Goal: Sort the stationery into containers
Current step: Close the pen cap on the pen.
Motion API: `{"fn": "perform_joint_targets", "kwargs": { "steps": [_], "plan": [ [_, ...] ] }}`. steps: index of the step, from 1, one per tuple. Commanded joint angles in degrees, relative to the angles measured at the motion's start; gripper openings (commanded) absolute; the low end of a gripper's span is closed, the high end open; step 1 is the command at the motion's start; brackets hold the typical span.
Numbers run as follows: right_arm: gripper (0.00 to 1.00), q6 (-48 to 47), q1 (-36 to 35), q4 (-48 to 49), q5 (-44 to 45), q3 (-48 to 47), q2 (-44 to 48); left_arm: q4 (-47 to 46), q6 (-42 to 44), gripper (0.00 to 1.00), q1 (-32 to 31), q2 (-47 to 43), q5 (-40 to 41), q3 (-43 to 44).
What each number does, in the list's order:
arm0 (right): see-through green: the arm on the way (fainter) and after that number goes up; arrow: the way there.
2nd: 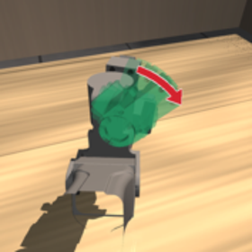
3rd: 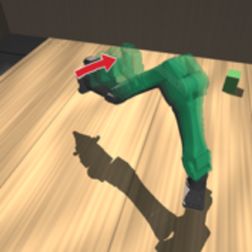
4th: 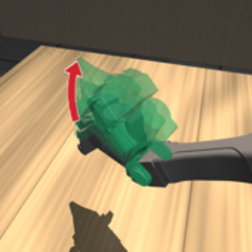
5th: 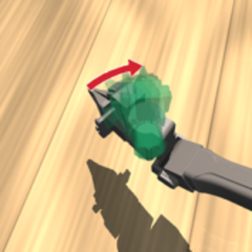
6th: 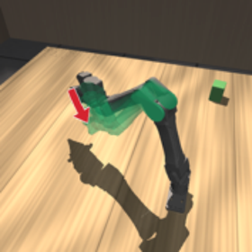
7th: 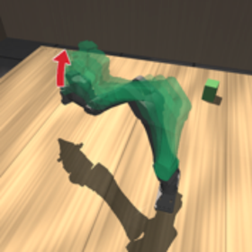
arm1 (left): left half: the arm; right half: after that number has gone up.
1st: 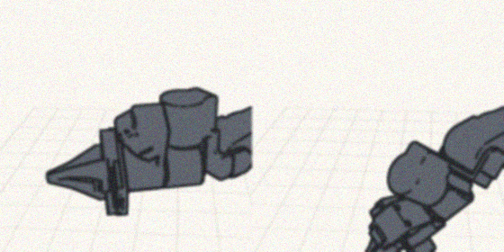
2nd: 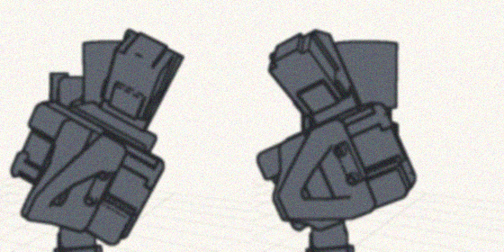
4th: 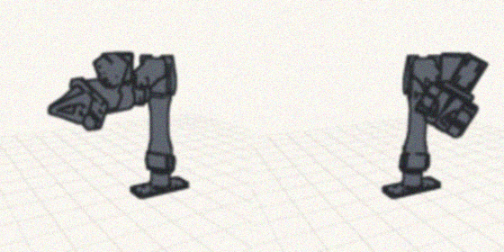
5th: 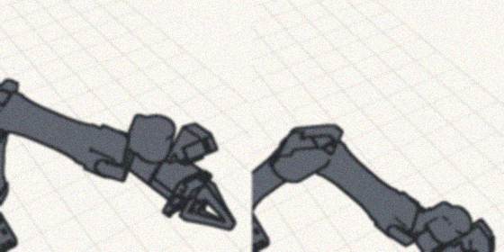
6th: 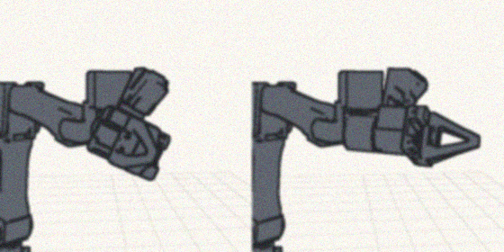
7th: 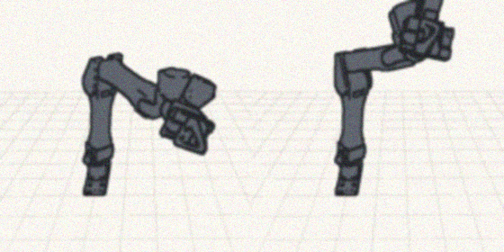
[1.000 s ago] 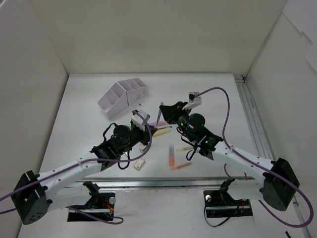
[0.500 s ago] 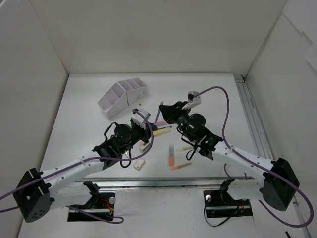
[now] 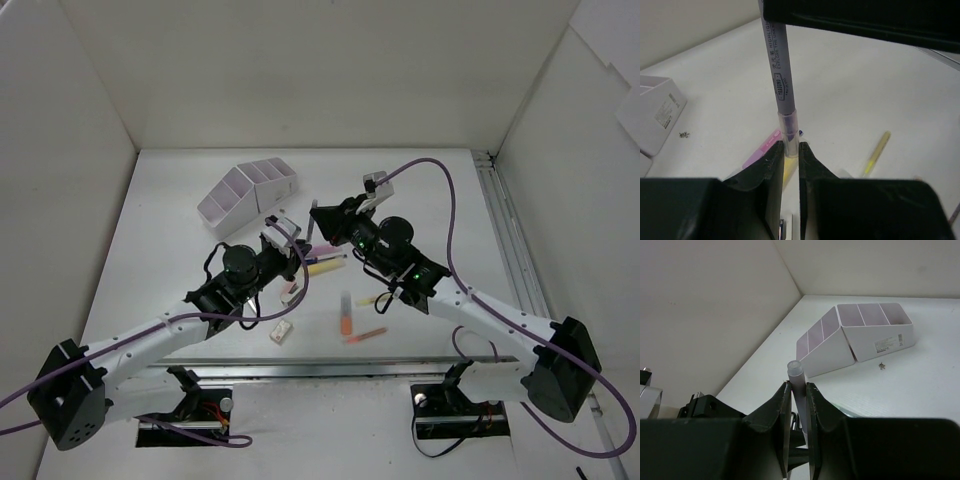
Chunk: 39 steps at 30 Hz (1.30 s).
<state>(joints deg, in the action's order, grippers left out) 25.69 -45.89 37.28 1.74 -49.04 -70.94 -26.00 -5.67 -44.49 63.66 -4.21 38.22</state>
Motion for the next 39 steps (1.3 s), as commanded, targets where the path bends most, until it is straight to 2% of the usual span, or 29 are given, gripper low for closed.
{"fn": "perform_joint_targets", "kwargs": {
  "steps": [1, 8, 13, 23, 31, 39],
  "plan": [
    [0.00, -1.00, -2.45, -12.93, -10.71, 1.31, -1.05, -23.75, 5.49, 0.00, 0.46, -2.48, -5.29, 3.44],
    [0.00, 0.23, -2.28, -16.79, -8.25, 2.19, -1.75, -24.98, 8.66, 0.00, 0.46, -3.98, -3.53, 3.97],
    [0.00, 1.11, -2.36, -17.85, -9.65, 2.10, -5.87, -27.26, 10.59, 0.00, 0.46, -5.65, -2.65, 4.50],
    [0.00, 2.87, -2.45, -19.17, -10.79, 2.63, -11.15, -23.22, 13.58, 0.00, 0.46, -6.44, 0.95, 10.21],
    [0.00, 1.73, -3.59, -18.65, -15.88, 5.18, -11.33, -22.52, 16.04, 0.00, 0.46, -5.74, 3.94, 12.67],
    [0.00, 0.41, -3.86, -16.88, -10.53, 6.58, -5.19, -21.90, 14.55, 0.00, 0.46, -6.79, 2.89, 10.22]
  ]
}}
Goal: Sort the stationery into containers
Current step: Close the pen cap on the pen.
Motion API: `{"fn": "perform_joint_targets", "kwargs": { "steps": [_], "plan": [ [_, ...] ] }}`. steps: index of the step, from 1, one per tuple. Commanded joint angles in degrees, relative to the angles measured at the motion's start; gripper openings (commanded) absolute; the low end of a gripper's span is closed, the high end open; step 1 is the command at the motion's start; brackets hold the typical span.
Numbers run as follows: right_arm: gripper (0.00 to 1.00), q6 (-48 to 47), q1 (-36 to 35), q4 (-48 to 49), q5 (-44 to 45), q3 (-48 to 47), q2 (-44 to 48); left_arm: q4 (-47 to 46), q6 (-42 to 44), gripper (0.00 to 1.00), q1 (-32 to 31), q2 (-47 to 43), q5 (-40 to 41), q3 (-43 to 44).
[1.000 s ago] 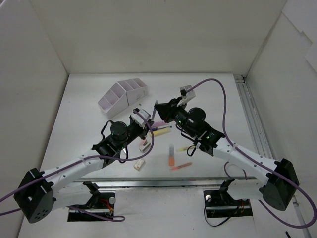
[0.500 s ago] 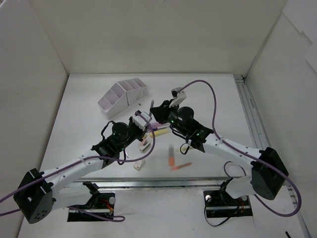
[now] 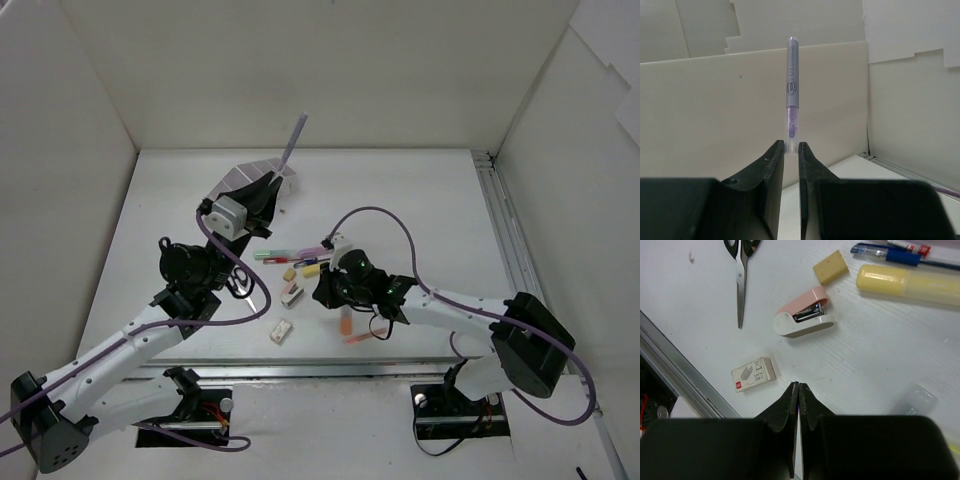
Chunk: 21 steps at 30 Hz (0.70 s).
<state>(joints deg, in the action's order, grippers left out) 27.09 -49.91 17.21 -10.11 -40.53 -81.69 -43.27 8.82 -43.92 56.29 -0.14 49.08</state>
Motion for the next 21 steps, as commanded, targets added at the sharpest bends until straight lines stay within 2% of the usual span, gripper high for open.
{"fn": "perform_joint_targets", "kwargs": {
  "steps": [1, 5, 8, 9, 11, 12, 15, 17, 21],
  "plan": [
    [0.00, -0.55, 0.08, 2.83, 3.15, -1.92, 5.92, -4.46, -0.64, 0.00, -0.11, 0.22, -0.92, -1.52],
    [0.00, -0.98, 0.60, 2.65, 5.98, -1.22, 10.04, -3.76, -2.31, 0.00, -0.11, -2.58, 1.79, -5.04],
    [0.09, -0.55, 2.09, 4.66, 5.72, -0.60, 13.38, -3.23, -3.98, 0.00, -0.11, -4.52, 3.83, -8.20],
    [0.18, -0.29, 2.62, 6.67, 4.76, -0.25, 14.44, -3.23, -4.33, 0.00, -0.11, -5.05, 4.88, -10.12],
    [0.28, 0.76, 4.20, 9.14, 3.09, 0.63, 16.90, -3.67, -6.17, 0.00, -0.11, -6.27, 5.68, -12.07],
    [0.41, 1.03, 5.08, 10.98, 2.73, 0.81, 17.70, -4.10, -7.05, 0.00, -0.11, -6.54, 6.29, -13.99],
    [0.63, 1.91, 6.40, 13.45, 0.80, 0.02, 19.37, -4.28, -10.20, 0.00, -0.11, -6.64, 5.24, -16.47],
    [0.73, 3.14, 7.02, 14.77, -1.22, -1.56, 19.11, -4.98, -11.19, 0.00, -0.11, -6.37, 5.24, -18.04],
    [0.84, 8.14, 8.86, 18.28, -3.25, -4.72, 17.01, -7.35, -12.07, 0.00, -0.11, -6.28, 4.37, -20.60]
  ]
}}
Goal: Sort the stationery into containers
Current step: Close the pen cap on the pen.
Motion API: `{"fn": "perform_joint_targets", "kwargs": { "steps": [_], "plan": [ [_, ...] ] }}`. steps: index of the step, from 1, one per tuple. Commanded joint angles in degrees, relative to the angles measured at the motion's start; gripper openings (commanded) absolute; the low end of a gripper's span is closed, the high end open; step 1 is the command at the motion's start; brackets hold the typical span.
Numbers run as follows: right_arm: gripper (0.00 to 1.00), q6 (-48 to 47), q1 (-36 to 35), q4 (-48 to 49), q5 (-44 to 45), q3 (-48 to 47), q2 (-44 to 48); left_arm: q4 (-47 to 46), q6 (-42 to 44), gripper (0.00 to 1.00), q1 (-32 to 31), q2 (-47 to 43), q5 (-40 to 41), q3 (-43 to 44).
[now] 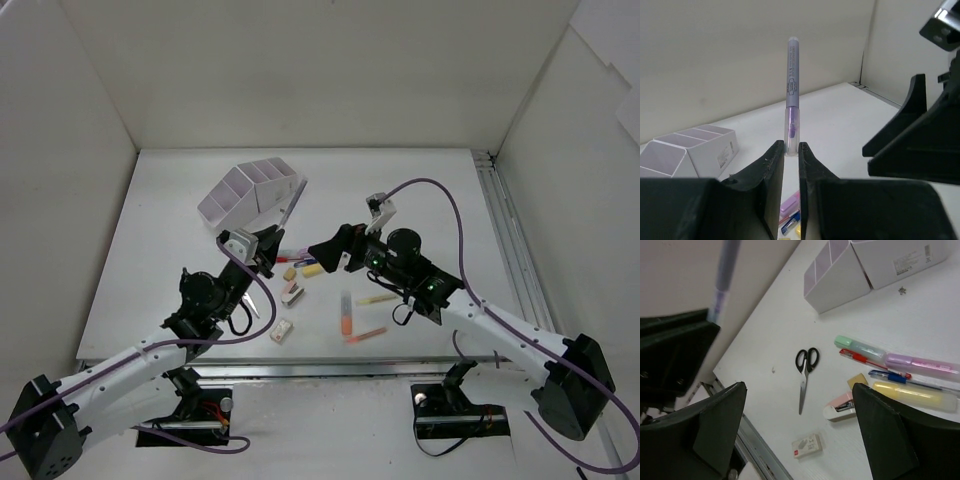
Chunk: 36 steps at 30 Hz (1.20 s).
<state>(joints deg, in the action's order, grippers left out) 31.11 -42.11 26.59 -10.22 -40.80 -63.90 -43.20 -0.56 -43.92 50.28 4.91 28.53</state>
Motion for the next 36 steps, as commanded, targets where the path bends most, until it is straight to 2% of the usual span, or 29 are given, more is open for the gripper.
{"fn": "perform_joint_targets", "kwargs": {
  "steps": [1, 11, 17, 21, 22, 27, 28, 29, 30, 36],
  "plan": [
    [0.85, 6.31, 1.67, 10.48, -3.84, -4.73, -2.09, -7.69, -2.78, 0.00, -0.11, -0.10, -1.04, -0.32],
    [0.86, 16.34, 2.91, 20.16, -4.11, -11.14, -10.89, -8.74, -4.19, 0.00, -0.11, 1.48, -6.03, -2.16],
    [0.78, 19.33, 2.91, 23.06, -4.46, -13.69, -14.58, -7.60, -4.98, 0.00, -0.11, 2.10, -6.40, -2.25],
    [0.62, 20.92, 2.82, 24.65, -4.63, -14.40, -16.51, -7.77, -5.51, 0.00, -0.11, 2.36, -6.93, -2.34],
    [0.52, 21.35, 2.99, 25.17, -4.81, -14.49, -16.87, -7.69, -5.51, 0.00, -0.11, 2.36, -6.93, -2.43],
    [0.35, 22.50, 2.91, 26.58, -5.60, -14.75, -18.28, -7.42, -5.42, 0.00, -0.11, 2.36, -6.93, -2.25],
    [0.22, 22.33, 2.91, 26.93, -5.60, -14.75, -18.28, -7.42, -5.42, 0.00, -0.11, 2.45, -6.93, -2.17],
    [0.15, 21.98, 2.91, 27.11, -5.52, -14.75, -18.28, -7.51, -5.51, 0.00, -0.11, 2.63, -6.93, -2.17],
    [0.00, 22.06, 2.82, 27.20, -5.43, -14.58, -18.28, -7.69, -5.59, 0.00, -0.11, 2.72, -6.93, -2.08],
    [0.00, 20.22, 1.50, 28.08, -4.64, -13.35, -18.98, -11.11, -4.02, 0.00, -0.11, 5.00, -6.31, 0.02]
  ]
}}
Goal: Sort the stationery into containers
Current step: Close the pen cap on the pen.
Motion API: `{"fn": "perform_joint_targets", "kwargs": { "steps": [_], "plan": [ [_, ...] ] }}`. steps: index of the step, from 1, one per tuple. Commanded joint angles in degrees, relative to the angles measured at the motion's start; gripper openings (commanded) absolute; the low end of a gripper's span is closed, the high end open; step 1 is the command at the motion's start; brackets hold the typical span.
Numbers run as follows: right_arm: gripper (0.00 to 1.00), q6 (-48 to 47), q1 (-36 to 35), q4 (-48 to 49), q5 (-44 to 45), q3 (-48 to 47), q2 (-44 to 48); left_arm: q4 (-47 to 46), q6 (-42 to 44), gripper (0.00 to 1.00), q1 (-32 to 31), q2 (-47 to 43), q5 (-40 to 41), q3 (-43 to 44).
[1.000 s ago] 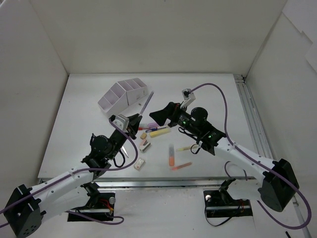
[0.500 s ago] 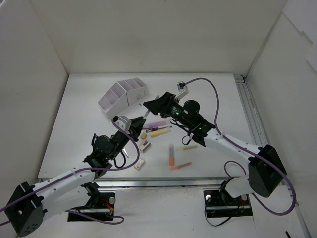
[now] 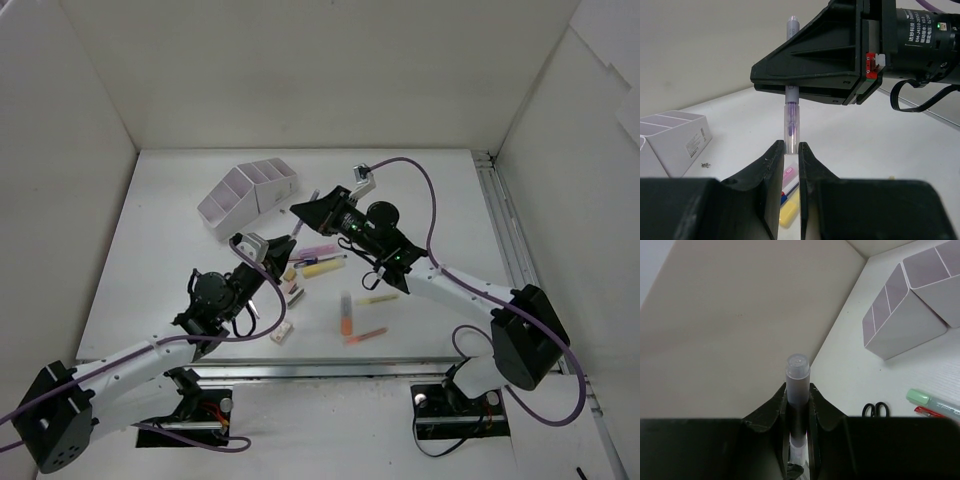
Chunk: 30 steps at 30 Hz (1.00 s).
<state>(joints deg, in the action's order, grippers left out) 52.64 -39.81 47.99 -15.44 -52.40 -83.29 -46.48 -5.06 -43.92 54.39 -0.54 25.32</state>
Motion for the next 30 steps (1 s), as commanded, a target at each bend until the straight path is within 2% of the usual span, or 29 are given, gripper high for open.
{"fn": "perform_joint_targets", "kwargs": {
  "steps": [1, 6, 15, 19, 23, 30],
  "plan": [
    [0.00, -1.92, -1.23, 6.77, 1.46, -1.39, 0.32, -8.62, 1.10, 0.00, -0.11, 1.41, -0.61, 3.68],
    [0.00, -2.37, -2.19, 7.21, -0.63, -0.77, -1.26, -14.51, 4.79, 0.00, 1.46, 4.84, -3.75, 8.41],
    [0.00, -3.25, -4.04, 7.21, -3.27, -0.24, -4.25, -20.23, 4.80, 0.00, 6.39, 8.01, -11.32, 15.54],
    [0.00, -6.93, -6.06, 6.07, -3.46, -0.16, -5.39, -21.45, 2.96, 0.00, 7.53, 8.97, -13.17, 17.65],
    [0.00, -11.41, -7.82, 2.48, -6.17, -1.99, -7.67, -21.81, -2.39, 0.00, 11.04, 10.64, -19.57, 21.86],
    [0.00, -12.30, -8.17, 2.11, -8.81, -1.83, -9.09, -22.69, -4.78, 0.00, 13.16, 11.97, -26.00, 25.21]
  ]
}}
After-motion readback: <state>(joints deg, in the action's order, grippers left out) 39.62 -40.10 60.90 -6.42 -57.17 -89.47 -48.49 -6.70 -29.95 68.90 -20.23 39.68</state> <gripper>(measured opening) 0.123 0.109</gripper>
